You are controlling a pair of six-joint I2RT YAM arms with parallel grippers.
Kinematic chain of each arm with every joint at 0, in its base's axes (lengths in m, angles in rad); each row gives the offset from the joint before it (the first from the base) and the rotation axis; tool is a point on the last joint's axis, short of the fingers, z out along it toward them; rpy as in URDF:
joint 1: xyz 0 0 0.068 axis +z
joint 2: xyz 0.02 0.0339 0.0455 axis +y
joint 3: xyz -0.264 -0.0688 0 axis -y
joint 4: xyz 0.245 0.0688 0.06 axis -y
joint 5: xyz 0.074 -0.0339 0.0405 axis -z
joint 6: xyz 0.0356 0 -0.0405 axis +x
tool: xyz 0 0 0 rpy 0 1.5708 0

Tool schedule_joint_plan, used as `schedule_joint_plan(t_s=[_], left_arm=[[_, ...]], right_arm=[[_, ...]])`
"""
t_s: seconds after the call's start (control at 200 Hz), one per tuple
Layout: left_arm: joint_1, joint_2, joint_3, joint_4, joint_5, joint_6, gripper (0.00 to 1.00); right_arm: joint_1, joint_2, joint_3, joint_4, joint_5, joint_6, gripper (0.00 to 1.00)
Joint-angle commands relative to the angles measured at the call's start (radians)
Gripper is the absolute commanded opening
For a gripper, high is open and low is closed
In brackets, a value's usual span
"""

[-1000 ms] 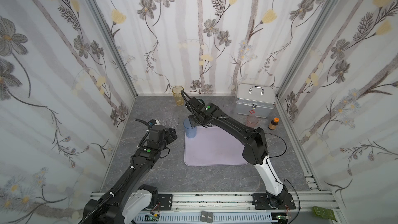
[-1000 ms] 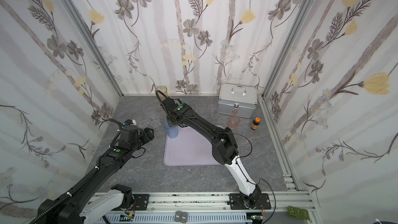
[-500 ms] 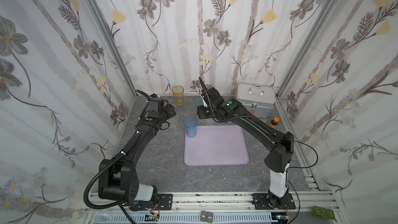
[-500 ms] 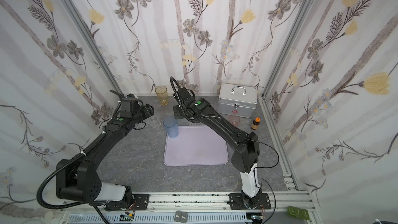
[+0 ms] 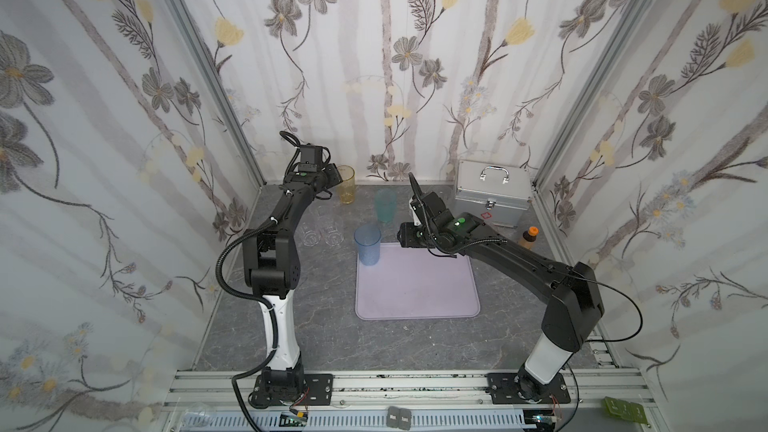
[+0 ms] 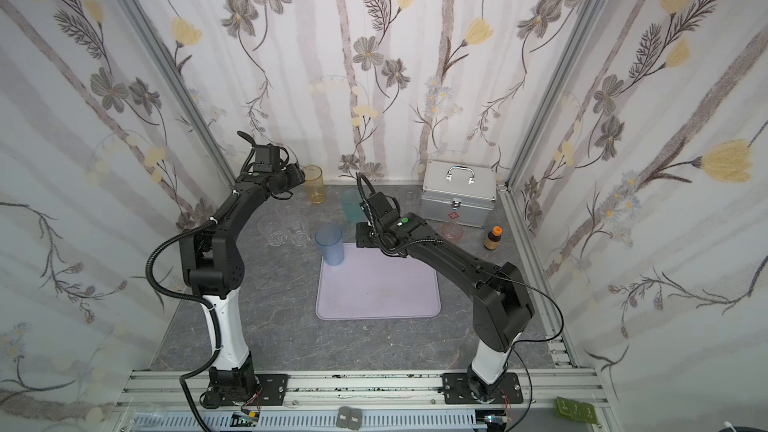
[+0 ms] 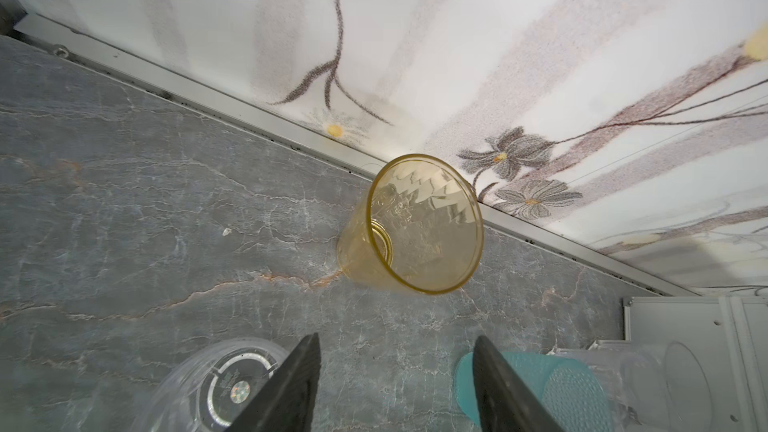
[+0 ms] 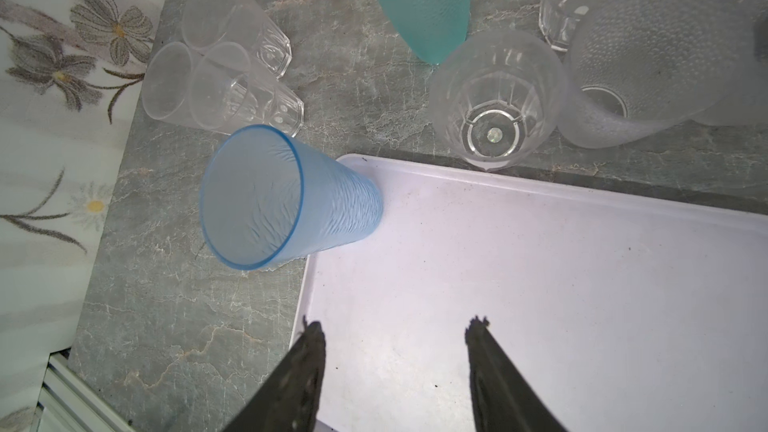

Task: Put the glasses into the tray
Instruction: 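Release the blue glass with the right gripper while the left reaches for the yellow glass, then grasp the yellow glass with the left gripper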

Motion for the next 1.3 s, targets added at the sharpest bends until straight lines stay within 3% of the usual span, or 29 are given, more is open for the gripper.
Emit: schedule_joint_plan(t_s=[0.0, 0.45, 0.55, 0.884, 1.129, 1.294], left_arm=[[0.005, 0.06, 0.071, -0.039, -0.03, -0.006, 0.61], [0.008, 0.275, 0.316, -0.085, -0.075, 0.013, 0.52], [0.008, 0.308, 0.355, -0.085, -0.078, 0.01, 0.45], [0.008, 0.295, 0.335, -0.085, -0.086, 0.02, 0.15], [0.008, 0.251, 0.277, -0.085, -0.092, 0.036, 0.0], [0.008, 0.175, 0.24, -0.085, -0.094, 0.028, 0.0]], right_arm=[[0.002, -0.006, -0.01, 0.066, -0.006, 0.014, 0.55], [0.004, 0.044, -0.019, 0.071, 0.0, 0.012, 0.55], [0.006, 0.049, -0.022, 0.07, 0.002, 0.011, 0.55], [0.006, 0.061, -0.033, 0.073, 0.01, 0.007, 0.54], [0.012, 0.061, -0.041, 0.086, 0.012, 0.013, 0.54], [0.019, 0.056, -0.041, 0.084, 0.022, 0.015, 0.54]])
